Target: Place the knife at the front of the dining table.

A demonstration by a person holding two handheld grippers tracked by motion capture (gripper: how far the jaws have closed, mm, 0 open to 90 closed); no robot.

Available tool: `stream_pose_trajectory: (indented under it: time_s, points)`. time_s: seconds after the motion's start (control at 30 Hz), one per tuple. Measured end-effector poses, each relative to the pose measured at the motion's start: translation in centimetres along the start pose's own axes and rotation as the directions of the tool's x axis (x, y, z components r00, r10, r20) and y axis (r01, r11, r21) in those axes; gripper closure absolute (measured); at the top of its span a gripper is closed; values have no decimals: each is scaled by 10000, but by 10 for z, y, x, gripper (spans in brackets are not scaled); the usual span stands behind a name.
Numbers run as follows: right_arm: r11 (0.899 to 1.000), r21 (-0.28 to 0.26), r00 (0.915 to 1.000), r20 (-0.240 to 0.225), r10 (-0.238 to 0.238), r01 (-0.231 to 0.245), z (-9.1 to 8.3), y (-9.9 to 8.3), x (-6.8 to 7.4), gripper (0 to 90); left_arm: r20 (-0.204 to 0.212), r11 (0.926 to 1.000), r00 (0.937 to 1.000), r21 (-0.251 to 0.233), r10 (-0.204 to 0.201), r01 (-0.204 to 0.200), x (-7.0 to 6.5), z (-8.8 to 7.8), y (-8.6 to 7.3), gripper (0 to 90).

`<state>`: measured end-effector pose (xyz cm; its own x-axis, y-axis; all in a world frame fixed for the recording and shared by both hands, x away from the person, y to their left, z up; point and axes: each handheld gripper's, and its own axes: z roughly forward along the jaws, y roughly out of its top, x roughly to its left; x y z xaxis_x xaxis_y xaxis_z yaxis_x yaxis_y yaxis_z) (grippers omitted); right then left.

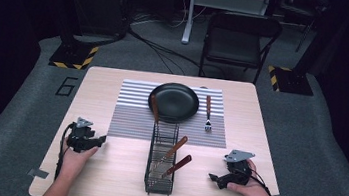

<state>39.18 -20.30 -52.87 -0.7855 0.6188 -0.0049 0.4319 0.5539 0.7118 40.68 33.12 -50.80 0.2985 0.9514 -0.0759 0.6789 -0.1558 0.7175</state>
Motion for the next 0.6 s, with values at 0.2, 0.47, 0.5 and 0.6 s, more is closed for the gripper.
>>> stream_pose_trajectory:
  time_s: [0.2,0.47,0.5,0.6]
  points:
    - [10000,5,10000,1,4,-4,0,0,0,0,504,9998,9985,74,192,-196,-15,-4,2,476]
    - [10000,5,10000,1,1,-1,0,0,0,0,825,9982,9948,-80,593,-588,-32,-11,9,503]
    - [10000,6,10000,2,1,-1,0,0,0,0,930,9983,9940,-96,580,-573,-34,-13,10,502]
    - [10000,1,10000,2,0,0,0,0,0,0,1092,9979,9919,-151,642,-629,-39,-16,14,501]
